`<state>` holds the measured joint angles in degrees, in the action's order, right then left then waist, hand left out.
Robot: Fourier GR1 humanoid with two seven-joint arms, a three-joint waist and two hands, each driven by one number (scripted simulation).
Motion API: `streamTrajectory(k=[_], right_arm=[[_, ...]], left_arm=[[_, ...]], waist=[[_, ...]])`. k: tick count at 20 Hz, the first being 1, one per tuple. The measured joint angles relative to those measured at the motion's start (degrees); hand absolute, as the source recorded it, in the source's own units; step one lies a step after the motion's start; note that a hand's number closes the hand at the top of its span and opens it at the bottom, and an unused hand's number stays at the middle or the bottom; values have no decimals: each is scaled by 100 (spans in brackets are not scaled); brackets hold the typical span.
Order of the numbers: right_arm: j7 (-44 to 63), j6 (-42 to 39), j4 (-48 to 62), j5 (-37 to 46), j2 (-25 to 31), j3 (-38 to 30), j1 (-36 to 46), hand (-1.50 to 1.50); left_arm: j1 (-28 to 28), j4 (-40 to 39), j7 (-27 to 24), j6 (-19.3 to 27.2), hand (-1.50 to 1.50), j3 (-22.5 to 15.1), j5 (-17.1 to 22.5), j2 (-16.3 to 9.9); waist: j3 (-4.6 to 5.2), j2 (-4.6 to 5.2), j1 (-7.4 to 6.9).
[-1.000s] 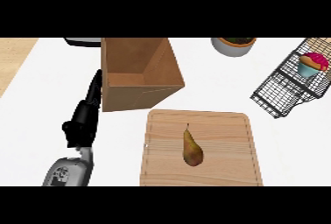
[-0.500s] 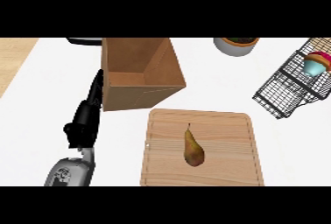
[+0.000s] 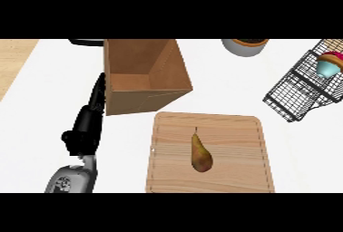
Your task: Pick the cupcake from the cutting board and place it in the tiered basket
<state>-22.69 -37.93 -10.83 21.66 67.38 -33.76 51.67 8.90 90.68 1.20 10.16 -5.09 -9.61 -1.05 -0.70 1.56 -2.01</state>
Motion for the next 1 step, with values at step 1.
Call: streamTrajectory(k=[1], right_arm=[[-9, -57, 64, -38, 92, -47, -78, -150]], left_arm=[[-6, 2, 0, -6, 0, 26, 18, -13]], waist=[[-4, 5, 10]])
